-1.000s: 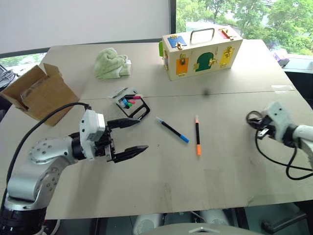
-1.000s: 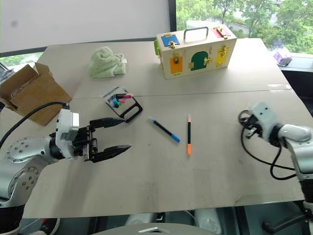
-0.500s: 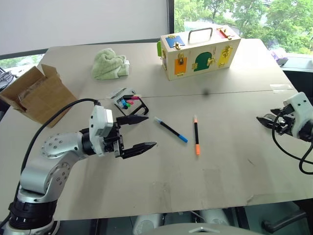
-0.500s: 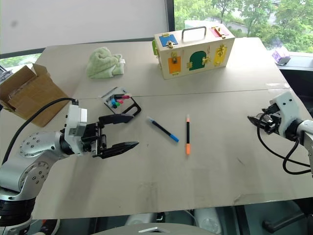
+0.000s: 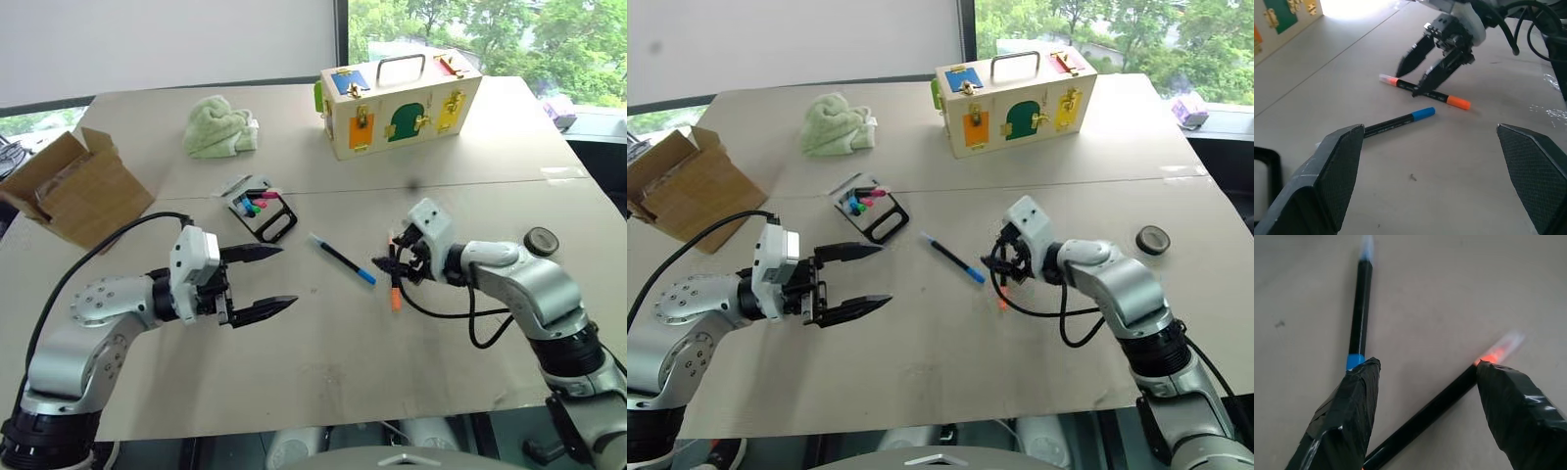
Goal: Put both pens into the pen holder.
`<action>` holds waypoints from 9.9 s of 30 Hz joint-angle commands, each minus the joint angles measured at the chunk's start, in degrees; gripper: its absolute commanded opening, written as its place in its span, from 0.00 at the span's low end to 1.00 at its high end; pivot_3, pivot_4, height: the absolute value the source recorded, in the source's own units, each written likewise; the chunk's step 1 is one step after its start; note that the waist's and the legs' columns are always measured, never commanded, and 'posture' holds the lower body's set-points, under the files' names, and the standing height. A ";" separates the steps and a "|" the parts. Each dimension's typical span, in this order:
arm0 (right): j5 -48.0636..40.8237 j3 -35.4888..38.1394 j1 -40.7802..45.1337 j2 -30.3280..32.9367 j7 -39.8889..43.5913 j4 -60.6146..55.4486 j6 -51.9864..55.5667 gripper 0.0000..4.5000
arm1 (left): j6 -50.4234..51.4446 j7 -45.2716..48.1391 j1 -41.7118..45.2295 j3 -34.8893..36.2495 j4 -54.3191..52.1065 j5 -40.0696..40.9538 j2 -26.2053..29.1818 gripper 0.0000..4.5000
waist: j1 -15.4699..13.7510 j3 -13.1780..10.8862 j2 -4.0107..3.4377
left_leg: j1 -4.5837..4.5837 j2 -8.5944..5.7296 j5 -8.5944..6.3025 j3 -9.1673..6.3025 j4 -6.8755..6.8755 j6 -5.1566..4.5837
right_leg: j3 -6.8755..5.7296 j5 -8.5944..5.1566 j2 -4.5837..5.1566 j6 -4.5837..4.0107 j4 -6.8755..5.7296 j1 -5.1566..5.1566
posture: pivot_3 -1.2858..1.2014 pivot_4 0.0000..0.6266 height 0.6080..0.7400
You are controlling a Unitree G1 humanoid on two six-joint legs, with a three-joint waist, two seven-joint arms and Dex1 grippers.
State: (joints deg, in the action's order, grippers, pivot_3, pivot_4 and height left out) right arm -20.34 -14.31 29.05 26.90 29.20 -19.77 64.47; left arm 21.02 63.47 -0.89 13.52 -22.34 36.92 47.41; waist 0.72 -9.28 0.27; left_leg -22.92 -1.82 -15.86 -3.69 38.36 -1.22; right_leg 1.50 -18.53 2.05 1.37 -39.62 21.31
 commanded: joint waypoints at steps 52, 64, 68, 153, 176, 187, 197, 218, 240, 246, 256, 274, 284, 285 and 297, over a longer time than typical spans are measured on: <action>-9.73 5.37 -4.82 -3.93 12.62 -9.56 -27.18 0.42 | 14.90 -34.39 15.56 -7.46 -4.22 19.59 -29.67 0.00 | 0.26 0.04 0.21 | 0.07 0.03 0.07 0.05 0.14 0.10 | 0.09 0.01 -0.13 0.01 -0.24 -0.02 | 0.52 0.24 1.00; -21.71 28.89 -15.82 15.90 28.16 -2.52 -26.12 0.70 | -12.47 -37.26 27.49 -15.77 -4.05 -22.51 -20.92 0.00 | -0.63 -0.13 0.41 | 0.02 -0.07 0.03 0.15 0.12 0.03 | 0.13 0.00 -0.07 0.02 -0.08 -0.09 | 0.52 0.24 1.00; -27.37 33.66 -15.47 17.51 30.35 -1.58 -25.76 0.70 | -21.06 -39.31 25.31 -18.74 -4.01 -36.71 -17.84 0.00 | 0.32 -0.13 0.40 | 0.07 0.10 -0.07 0.22 -0.06 -0.14 | 0.23 0.00 -0.23 0.01 -0.04 -0.07 | 0.52 0.24 1.00; -25.38 29.46 -14.38 14.43 27.64 -0.24 -32.12 0.71 | -15.33 -41.26 13.85 -17.56 0.38 -46.62 -25.66 0.99 | -0.82 -0.16 0.45 | 0.03 0.07 -0.08 0.20 0.10 -0.17 | 0.14 0.01 -0.08 0.02 -0.20 -0.05 | 0.52 0.24 1.00; -8.66 7.42 -14.43 7.83 20.63 -1.97 -33.71 0.71 | 45.33 -34.30 7.33 0.87 -22.73 -5.31 -28.89 0.99 | 0.24 -0.15 0.46 | 0.06 0.15 0.09 0.13 0.17 0.13 | 0.16 0.00 -0.24 0.01 -0.30 -0.02 | 0.52 0.24 1.00; 6.55 -6.37 -7.93 -3.33 14.66 9.95 -37.41 0.71 | 23.38 -2.45 -20.62 17.33 -26.20 1.71 -4.47 0.99 | -0.15 -0.17 0.38 | 0.18 0.06 0.11 0.03 0.12 0.20 | 0.05 -0.01 -0.08 -0.02 -0.22 -0.05 | 0.52 0.24 1.00; 15.49 -11.47 -6.38 -7.11 10.71 15.58 -36.01 0.43 | 14.05 -2.89 -23.56 19.25 -19.12 -1.57 -2.54 1.00 | 0.29 -0.11 0.41 | 0.33 0.08 0.10 0.01 -0.05 0.17 | 0.09 0.06 -0.10 -0.13 -0.21 -0.06 | 0.52 0.24 1.00; -2.06 4.94 -12.50 -17.78 11.10 -1.65 -46.08 0.01 | 23.71 -39.61 10.07 1.43 -3.29 20.86 -34.19 1.00 | 1.48 -0.07 0.54 | 0.17 0.07 0.13 -0.09 0.02 0.22 | -0.01 0.08 -0.21 -0.08 -0.28 -0.02 | 0.52 0.24 1.00; -2.75 4.91 -11.59 -14.18 10.59 0.58 -44.06 0.69 | 17.37 -38.96 16.43 -2.43 0.58 20.78 -39.39 0.00 | 1.20 -0.06 0.57 | 0.16 0.06 0.16 -0.06 0.08 0.26 | 0.01 0.08 -0.18 -0.08 -0.26 -0.03 | 0.52 0.24 1.00; -8.29 10.85 -12.94 -7.59 14.07 -0.25 -39.99 0.99 | 5.20 -36.47 16.24 -10.06 -5.20 1.27 -32.78 0.00 | 0.89 -0.08 0.55 | 0.15 0.04 0.16 -0.05 0.08 0.26 | 0.02 0.08 -0.18 -0.08 -0.23 -0.03 | 0.52 0.24 1.00; -24.94 28.22 -17.82 9.16 27.85 0.26 -34.83 0.99 | -25.98 -53.55 17.41 -23.14 0.42 -57.40 -17.37 0.00 | -0.02 -0.17 0.49 | 0.13 0.04 -0.01 0.08 -0.05 -0.04 | 0.13 0.08 -0.17 -0.08 -0.15 -0.04 | 0.52 0.24 1.00; -24.14 28.04 -17.98 9.54 27.75 0.55 -36.59 0.99 | -30.80 -60.39 14.75 -20.03 8.37 -72.21 -16.46 0.00 | -0.37 -0.18 0.50 | 0.06 0.08 -0.04 0.08 -0.03 -0.10 | 0.05 0.08 -0.13 -0.08 -0.19 -0.01 | 0.52 0.24 1.00; -23.10 27.57 -17.57 8.78 27.60 1.00 -37.92 0.99 | -31.50 -62.88 15.74 -19.16 12.62 -72.61 -17.88 0.00 | -0.44 -0.18 0.50 | 0.06 0.08 -0.04 0.08 -0.02 -0.09 | 0.04 0.08 -0.12 -0.08 -0.21 0.00 | 0.52 0.24 1.00; -23.00 27.51 -17.55 8.73 27.55 1.08 -38.07 0.99 | -31.71 -63.03 15.73 -18.91 13.04 -72.28 -17.81 0.00 | -0.44 -0.18 0.50 | 0.06 0.08 -0.04 0.08 -0.02 -0.09 | 0.05 0.08 -0.12 -0.08 -0.21 0.00 | 0.52 0.24 1.00; -22.62 26.93 -18.07 8.10 26.90 0.75 -39.09 1.00 | -35.15 -64.89 19.19 -17.36 20.74 -69.64 -17.64 0.50 | -0.46 -0.17 0.49 | 0.06 0.07 -0.03 0.08 0.00 -0.08 | 0.04 0.08 -0.12 -0.08 -0.22 0.01 | 0.52 0.24 1.00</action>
State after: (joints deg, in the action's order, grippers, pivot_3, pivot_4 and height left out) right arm -42.68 11.93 10.67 35.05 56.18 -17.78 26.45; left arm -13.08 -0.02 17.02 -5.17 -1.41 -33.52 29.66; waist 0.25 -9.45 0.76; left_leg -22.87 -1.75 -15.88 -3.61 38.36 -1.30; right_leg 1.53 -18.45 1.93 1.29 -39.84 21.31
